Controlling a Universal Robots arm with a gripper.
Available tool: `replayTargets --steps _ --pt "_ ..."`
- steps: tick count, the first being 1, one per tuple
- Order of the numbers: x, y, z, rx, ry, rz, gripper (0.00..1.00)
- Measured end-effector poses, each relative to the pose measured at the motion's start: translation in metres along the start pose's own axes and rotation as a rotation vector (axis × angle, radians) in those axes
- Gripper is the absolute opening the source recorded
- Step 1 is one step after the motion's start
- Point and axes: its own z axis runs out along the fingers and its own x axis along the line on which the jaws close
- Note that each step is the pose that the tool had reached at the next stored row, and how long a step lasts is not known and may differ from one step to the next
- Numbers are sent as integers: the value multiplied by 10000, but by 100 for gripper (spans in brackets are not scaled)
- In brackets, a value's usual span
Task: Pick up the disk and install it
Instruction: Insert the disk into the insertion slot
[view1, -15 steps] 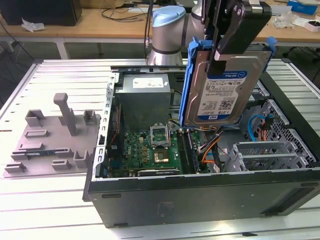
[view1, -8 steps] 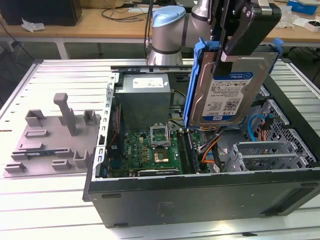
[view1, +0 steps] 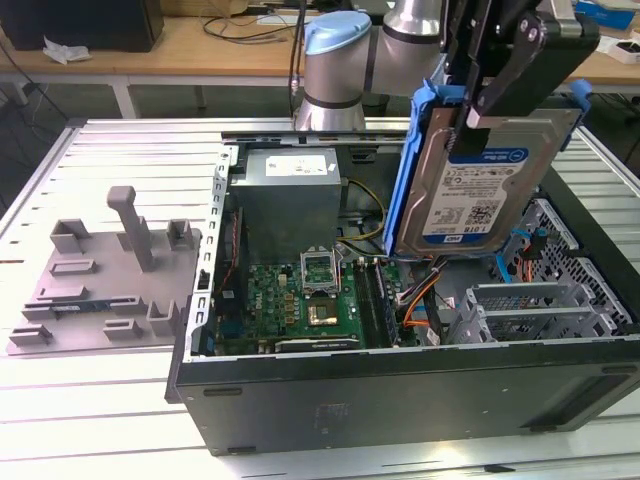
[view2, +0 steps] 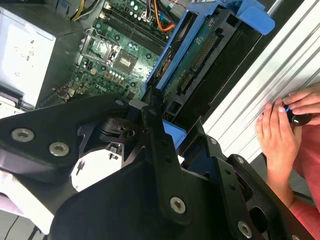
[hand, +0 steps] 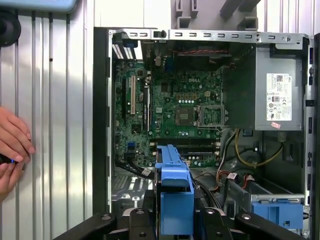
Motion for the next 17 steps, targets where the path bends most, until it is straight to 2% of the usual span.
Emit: replayTargets --steps 13,17 --pt "71 -225 -1 1 -94 83 37" --pt "89 -358 -2 2 -119 92 37"
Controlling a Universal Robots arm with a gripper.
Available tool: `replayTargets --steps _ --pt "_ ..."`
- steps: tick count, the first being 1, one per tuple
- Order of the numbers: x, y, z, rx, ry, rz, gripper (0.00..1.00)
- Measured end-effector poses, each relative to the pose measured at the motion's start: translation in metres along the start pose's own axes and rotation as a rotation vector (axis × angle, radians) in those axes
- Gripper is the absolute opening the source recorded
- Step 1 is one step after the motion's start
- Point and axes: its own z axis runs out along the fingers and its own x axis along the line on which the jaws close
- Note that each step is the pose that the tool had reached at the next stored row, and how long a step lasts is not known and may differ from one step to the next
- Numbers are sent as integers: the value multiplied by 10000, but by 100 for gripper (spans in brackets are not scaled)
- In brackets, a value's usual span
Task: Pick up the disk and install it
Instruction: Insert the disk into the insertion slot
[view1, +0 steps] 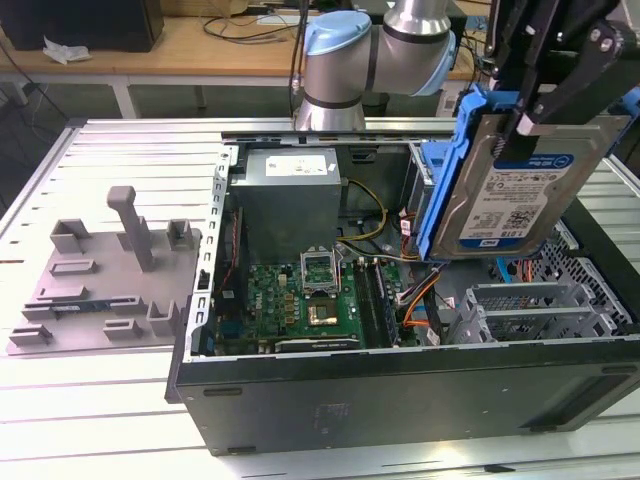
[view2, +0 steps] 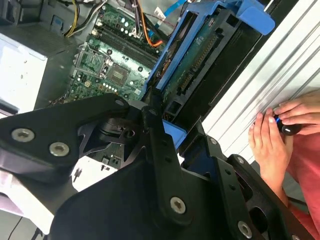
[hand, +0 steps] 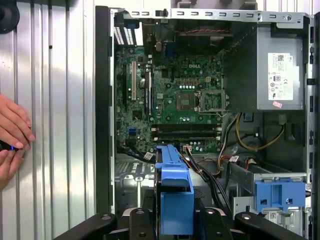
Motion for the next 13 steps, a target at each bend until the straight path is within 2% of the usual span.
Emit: replayTargets --steps 3,6,13 --pt "13 -155 -2 0 -4 0 37" --pt "23 -256 -2 0 -4 1 37" --pt "50 -423 -2 1 -4 6 37"
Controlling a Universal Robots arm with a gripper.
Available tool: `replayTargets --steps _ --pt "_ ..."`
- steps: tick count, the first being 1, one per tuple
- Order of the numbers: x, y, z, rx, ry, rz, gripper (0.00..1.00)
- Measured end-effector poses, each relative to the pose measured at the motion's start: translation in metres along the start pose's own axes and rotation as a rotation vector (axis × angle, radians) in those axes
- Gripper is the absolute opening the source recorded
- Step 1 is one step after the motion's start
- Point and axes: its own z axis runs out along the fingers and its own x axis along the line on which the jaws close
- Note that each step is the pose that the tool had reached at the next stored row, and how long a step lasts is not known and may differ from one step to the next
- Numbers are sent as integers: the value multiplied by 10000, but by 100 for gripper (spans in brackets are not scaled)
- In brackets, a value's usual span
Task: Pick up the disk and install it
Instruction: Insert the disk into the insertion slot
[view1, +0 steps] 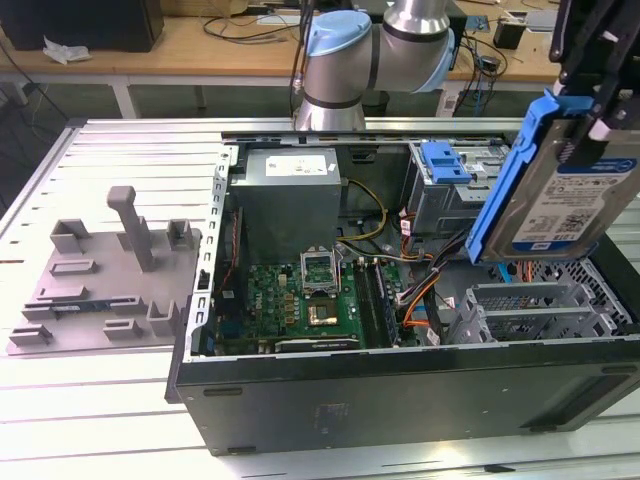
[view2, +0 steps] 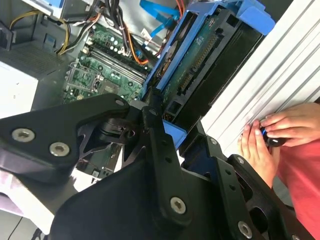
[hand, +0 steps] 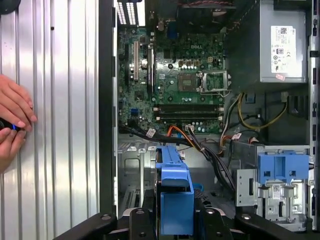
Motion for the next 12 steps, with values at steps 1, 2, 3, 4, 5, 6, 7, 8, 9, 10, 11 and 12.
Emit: replayTargets --steps 1,2,3,4,5,6,7,8,9,10,11,12 --pt "6 -22 1 0 0 0 37" --pt "11 -41 1 0 -1 -1 37" --pt "16 -58 2 0 0 0 37" --pt "24 -79 3 0 -1 1 37" --pt "31 -94 4 -1 -1 1 37" --pt "46 -110 7 0 0 11 37" --pt "53 -111 9 0 -3 44 37" --pt "55 -112 11 2 -3 71 37" --pt "57 -114 12 3 -2 105 37" --pt "60 -119 12 4 0 127 37" --pt "63 -125 14 5 -1 153 37" --pt "66 -131 16 5 -2 172 37"
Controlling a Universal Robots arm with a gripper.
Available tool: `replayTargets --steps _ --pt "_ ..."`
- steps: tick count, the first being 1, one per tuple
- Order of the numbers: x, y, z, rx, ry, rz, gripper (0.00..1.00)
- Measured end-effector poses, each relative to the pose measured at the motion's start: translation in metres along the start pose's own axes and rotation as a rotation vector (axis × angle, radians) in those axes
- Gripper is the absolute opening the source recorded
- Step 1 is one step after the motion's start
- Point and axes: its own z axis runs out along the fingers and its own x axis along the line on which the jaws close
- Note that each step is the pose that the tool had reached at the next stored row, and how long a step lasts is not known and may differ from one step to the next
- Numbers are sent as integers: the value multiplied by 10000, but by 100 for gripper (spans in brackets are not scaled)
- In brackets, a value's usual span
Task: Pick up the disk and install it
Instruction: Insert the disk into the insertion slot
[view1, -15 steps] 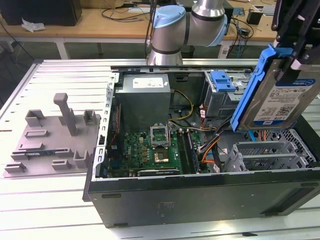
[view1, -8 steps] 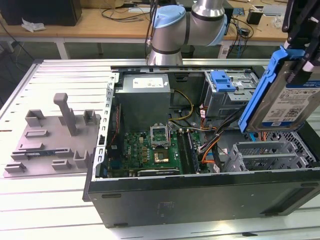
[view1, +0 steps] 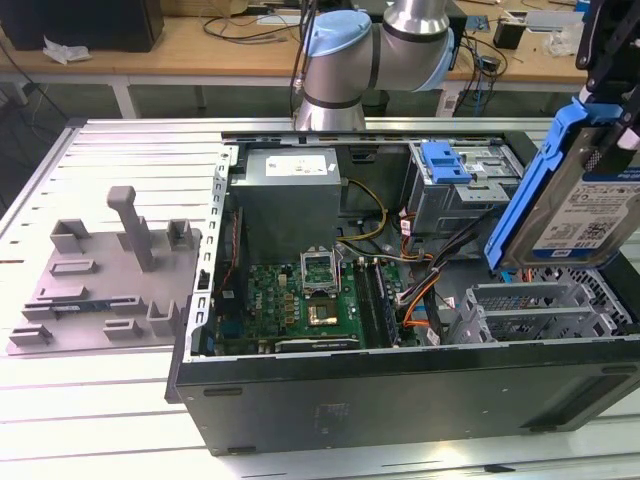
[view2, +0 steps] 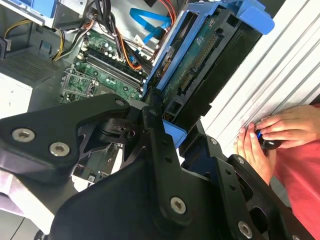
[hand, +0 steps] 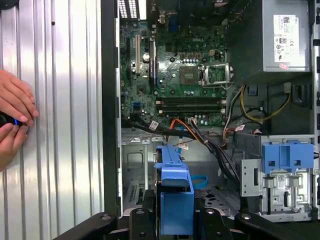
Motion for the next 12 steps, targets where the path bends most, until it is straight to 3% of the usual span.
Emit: replayTargets --steps 6,12 --pt "7 -16 13 5 1 88 37" --pt "8 -8 22 78 -3 73 37"
